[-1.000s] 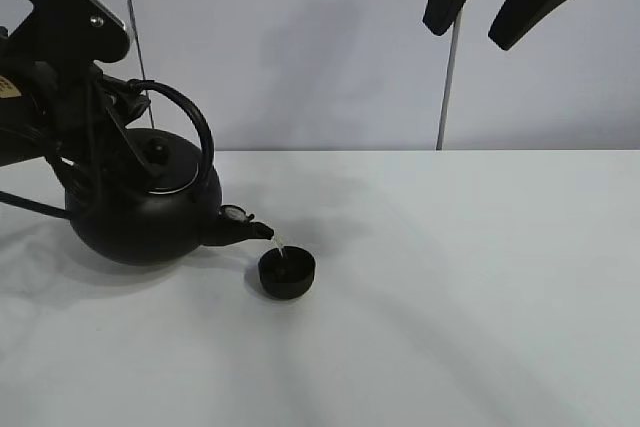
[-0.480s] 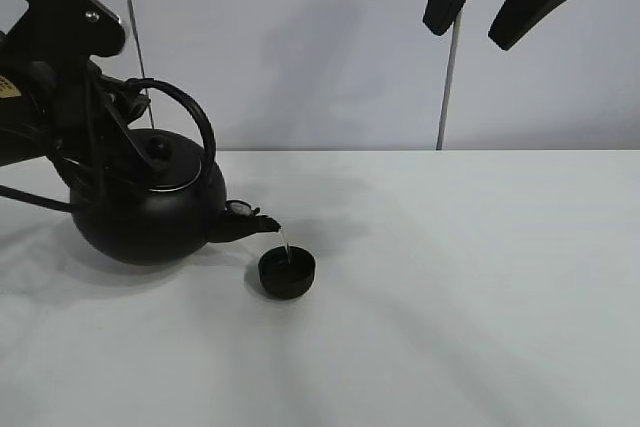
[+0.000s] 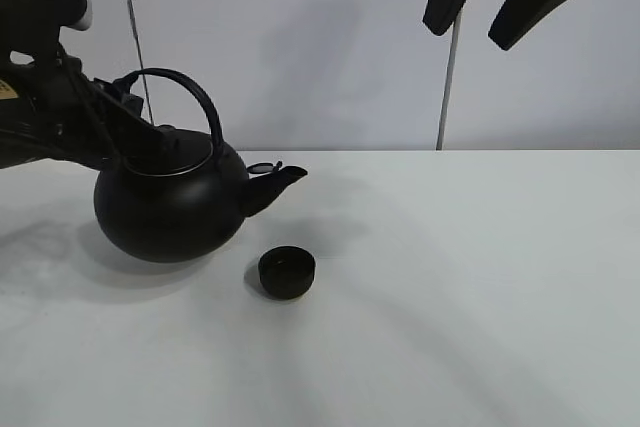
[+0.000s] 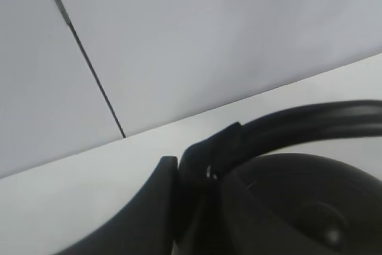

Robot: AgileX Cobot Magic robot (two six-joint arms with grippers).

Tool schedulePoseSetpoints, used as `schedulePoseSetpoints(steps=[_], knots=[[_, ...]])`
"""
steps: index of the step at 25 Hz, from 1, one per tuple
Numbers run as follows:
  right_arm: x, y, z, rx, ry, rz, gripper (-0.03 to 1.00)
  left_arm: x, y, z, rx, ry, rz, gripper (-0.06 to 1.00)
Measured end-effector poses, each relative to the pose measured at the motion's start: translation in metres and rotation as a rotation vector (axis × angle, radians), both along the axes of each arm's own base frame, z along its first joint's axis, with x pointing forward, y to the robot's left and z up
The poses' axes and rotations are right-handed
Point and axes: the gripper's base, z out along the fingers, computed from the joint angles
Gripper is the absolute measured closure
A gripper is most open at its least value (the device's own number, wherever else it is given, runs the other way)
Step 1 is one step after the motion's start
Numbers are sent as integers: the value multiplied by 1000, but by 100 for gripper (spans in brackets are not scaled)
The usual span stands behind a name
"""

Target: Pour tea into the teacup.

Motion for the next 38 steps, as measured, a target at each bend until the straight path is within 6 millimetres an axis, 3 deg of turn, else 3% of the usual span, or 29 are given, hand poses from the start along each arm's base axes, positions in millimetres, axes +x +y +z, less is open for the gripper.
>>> schedulePoseSetpoints(steps=[5, 16, 38], knots=[[1, 0, 0, 2, -6, -2, 53, -12, 9, -5, -15, 42, 42, 83], [1, 0, 0, 4, -6, -2, 53, -59, 37, 14, -36, -27, 58, 83], [0, 1, 0, 14, -4, -2, 53, -80, 39, -3, 48, 8, -53, 83]])
